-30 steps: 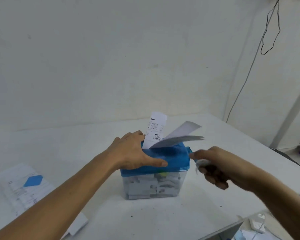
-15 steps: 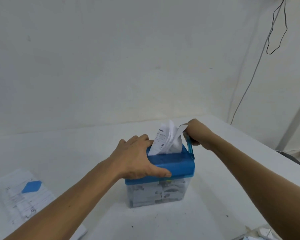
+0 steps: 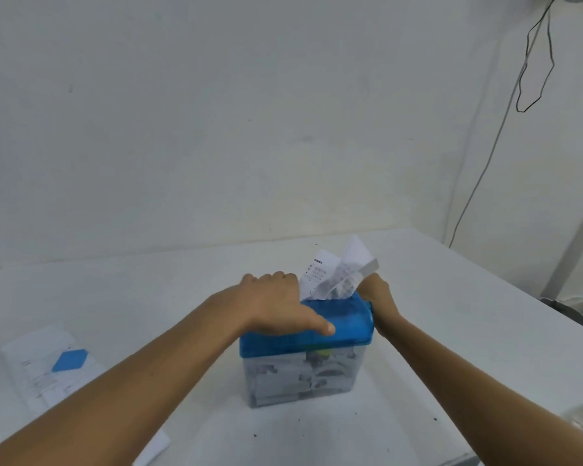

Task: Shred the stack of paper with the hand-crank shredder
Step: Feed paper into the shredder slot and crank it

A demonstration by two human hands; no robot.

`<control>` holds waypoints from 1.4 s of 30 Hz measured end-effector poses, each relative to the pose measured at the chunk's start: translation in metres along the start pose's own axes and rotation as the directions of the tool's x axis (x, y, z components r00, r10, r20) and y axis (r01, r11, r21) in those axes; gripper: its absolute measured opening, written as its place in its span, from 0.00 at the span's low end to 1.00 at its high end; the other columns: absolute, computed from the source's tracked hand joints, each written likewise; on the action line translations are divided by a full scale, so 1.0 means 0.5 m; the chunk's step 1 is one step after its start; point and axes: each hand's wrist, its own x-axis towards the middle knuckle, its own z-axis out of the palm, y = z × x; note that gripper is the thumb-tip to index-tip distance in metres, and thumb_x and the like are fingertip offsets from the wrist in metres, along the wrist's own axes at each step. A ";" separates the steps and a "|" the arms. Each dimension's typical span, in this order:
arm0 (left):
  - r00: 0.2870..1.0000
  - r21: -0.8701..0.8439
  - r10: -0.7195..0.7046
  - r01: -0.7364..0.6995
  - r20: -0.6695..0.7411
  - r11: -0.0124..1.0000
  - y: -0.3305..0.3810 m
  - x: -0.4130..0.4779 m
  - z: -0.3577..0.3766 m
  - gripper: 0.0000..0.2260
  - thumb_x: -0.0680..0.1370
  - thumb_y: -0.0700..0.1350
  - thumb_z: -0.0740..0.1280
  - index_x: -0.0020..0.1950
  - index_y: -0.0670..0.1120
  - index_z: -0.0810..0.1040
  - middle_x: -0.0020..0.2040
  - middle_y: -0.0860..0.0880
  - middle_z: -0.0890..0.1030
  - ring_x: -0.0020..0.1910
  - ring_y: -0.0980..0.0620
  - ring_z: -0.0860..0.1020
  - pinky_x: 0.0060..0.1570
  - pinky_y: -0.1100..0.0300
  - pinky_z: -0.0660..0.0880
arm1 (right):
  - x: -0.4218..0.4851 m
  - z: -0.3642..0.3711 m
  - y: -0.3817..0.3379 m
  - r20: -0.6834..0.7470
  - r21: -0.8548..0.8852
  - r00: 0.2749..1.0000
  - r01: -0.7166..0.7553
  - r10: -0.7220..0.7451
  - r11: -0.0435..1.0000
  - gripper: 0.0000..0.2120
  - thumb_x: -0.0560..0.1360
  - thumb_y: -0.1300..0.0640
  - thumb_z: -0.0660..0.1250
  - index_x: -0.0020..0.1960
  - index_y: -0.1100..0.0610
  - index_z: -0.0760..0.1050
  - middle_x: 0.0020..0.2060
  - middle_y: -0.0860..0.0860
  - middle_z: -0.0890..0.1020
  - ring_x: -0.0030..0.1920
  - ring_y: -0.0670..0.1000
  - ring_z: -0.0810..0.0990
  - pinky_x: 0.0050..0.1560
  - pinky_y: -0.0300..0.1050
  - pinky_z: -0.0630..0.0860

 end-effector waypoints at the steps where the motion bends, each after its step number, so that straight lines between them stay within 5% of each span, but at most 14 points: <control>1: 0.997 -0.098 -0.030 0.038 0.076 0.995 0.009 0.005 -0.008 0.44 0.62 0.75 0.67 0.71 0.50 0.68 0.63 0.52 0.74 0.60 0.48 0.73 0.63 0.50 0.70 | -0.001 0.002 0.009 -0.034 0.051 0.999 0.015 -0.014 0.999 0.15 0.78 0.65 0.61 0.33 0.62 0.66 0.34 0.58 0.77 0.35 0.53 0.71 0.35 0.44 0.67; 3: 0.982 -0.245 -0.048 0.092 0.182 0.965 0.014 0.011 -0.016 0.49 0.59 0.70 0.71 0.74 0.49 0.64 0.68 0.50 0.72 0.64 0.47 0.72 0.67 0.48 0.70 | -0.016 0.000 0.023 -0.087 0.129 0.996 0.045 -0.034 0.991 0.16 0.79 0.63 0.63 0.32 0.63 0.69 0.30 0.56 0.78 0.31 0.51 0.71 0.32 0.44 0.66; 6: 0.990 -0.226 -0.047 0.076 0.130 0.971 0.011 0.005 -0.006 0.48 0.59 0.70 0.70 0.75 0.51 0.63 0.68 0.51 0.71 0.64 0.48 0.70 0.67 0.47 0.67 | -0.061 -0.023 0.031 -0.101 0.197 0.979 0.192 -0.175 0.961 0.22 0.83 0.58 0.61 0.30 0.57 0.72 0.25 0.45 0.77 0.25 0.43 0.70 0.27 0.34 0.66; 9: 1.000 -0.187 0.009 -0.005 0.024 0.982 0.005 -0.001 0.011 0.46 0.61 0.73 0.64 0.76 0.57 0.62 0.67 0.53 0.70 0.65 0.49 0.67 0.68 0.47 0.62 | -0.089 -0.055 0.038 0.023 0.165 0.942 0.326 -0.334 0.931 0.14 0.80 0.58 0.56 0.49 0.53 0.82 0.44 0.46 0.85 0.42 0.41 0.81 0.41 0.33 0.77; 11: 1.000 -0.198 0.024 -0.023 0.007 0.980 0.006 0.001 0.010 0.44 0.61 0.75 0.60 0.75 0.59 0.64 0.65 0.53 0.70 0.65 0.49 0.68 0.68 0.46 0.62 | -0.094 -0.079 0.044 0.193 0.152 0.902 0.362 -0.387 0.920 0.18 0.80 0.64 0.55 0.63 0.50 0.77 0.57 0.44 0.83 0.56 0.43 0.81 0.55 0.39 0.80; 14: 1.000 -0.279 0.020 -0.014 0.019 0.960 0.019 -0.002 -0.003 0.37 0.61 0.76 0.59 0.67 0.62 0.71 0.62 0.53 0.76 0.60 0.49 0.73 0.65 0.45 0.67 | -0.086 -0.094 0.051 0.292 -0.080 0.845 0.489 -0.449 0.869 0.23 0.80 0.68 0.61 0.68 0.46 0.72 0.63 0.39 0.78 0.61 0.42 0.77 0.61 0.39 0.77; 17: 0.999 -0.341 -0.021 0.006 -0.039 0.940 0.030 -0.010 0.001 0.26 0.67 0.74 0.59 0.58 0.60 0.71 0.58 0.54 0.78 0.55 0.50 0.76 0.58 0.49 0.71 | -0.075 -0.082 0.067 0.316 -0.209 0.796 0.590 -0.517 0.780 0.17 0.81 0.59 0.65 0.68 0.46 0.71 0.62 0.40 0.77 0.60 0.44 0.77 0.62 0.44 0.77; 22: 0.898 -0.108 -0.050 0.003 -0.438 0.994 0.050 -0.019 0.056 0.21 0.79 0.68 0.51 0.49 0.51 0.68 0.47 0.52 0.76 0.43 0.50 0.72 0.52 0.49 0.68 | -0.079 -0.068 0.078 0.273 -0.295 0.759 0.651 -0.592 0.699 0.16 0.82 0.51 0.64 0.69 0.49 0.69 0.62 0.38 0.72 0.59 0.44 0.75 0.62 0.36 0.73; 25: 0.904 0.060 0.027 -0.001 -0.426 0.998 0.053 -0.010 0.071 0.32 0.72 0.78 0.48 0.51 0.52 0.68 0.48 0.55 0.74 0.45 0.51 0.72 0.55 0.49 0.70 | -0.086 -0.048 0.097 0.327 -0.253 0.718 0.693 -0.615 0.675 0.17 0.81 0.54 0.65 0.68 0.54 0.70 0.62 0.45 0.76 0.56 0.49 0.78 0.58 0.44 0.78; 29: 0.906 0.042 -0.017 0.038 -0.422 0.998 0.053 -0.004 0.077 0.47 0.57 0.88 0.44 0.56 0.54 0.70 0.51 0.56 0.78 0.46 0.51 0.75 0.55 0.50 0.74 | -0.099 -0.040 0.107 0.341 -0.289 0.796 0.596 -0.501 0.750 0.14 0.80 0.53 0.67 0.64 0.53 0.70 0.55 0.46 0.80 0.49 0.49 0.80 0.51 0.44 0.81; 35: 0.908 0.031 -0.112 0.136 -0.405 0.990 0.073 -0.020 0.064 0.42 0.58 0.86 0.54 0.51 0.51 0.70 0.43 0.56 0.74 0.42 0.51 0.74 0.46 0.53 0.69 | -0.170 -0.053 0.083 0.433 -0.407 0.887 0.354 -0.164 0.842 0.01 0.75 0.58 0.66 0.46 0.55 0.76 0.38 0.48 0.81 0.37 0.51 0.80 0.38 0.43 0.80; 42: 0.920 0.030 -0.086 0.106 -0.383 0.994 0.065 -0.016 0.063 0.46 0.54 0.88 0.43 0.49 0.52 0.69 0.44 0.55 0.76 0.41 0.52 0.74 0.51 0.50 0.70 | -0.196 -0.161 -0.067 0.658 -0.437 0.693 0.030 0.296 0.899 0.18 0.71 0.60 0.72 0.28 0.54 0.67 0.23 0.49 0.66 0.24 0.48 0.60 0.28 0.41 0.58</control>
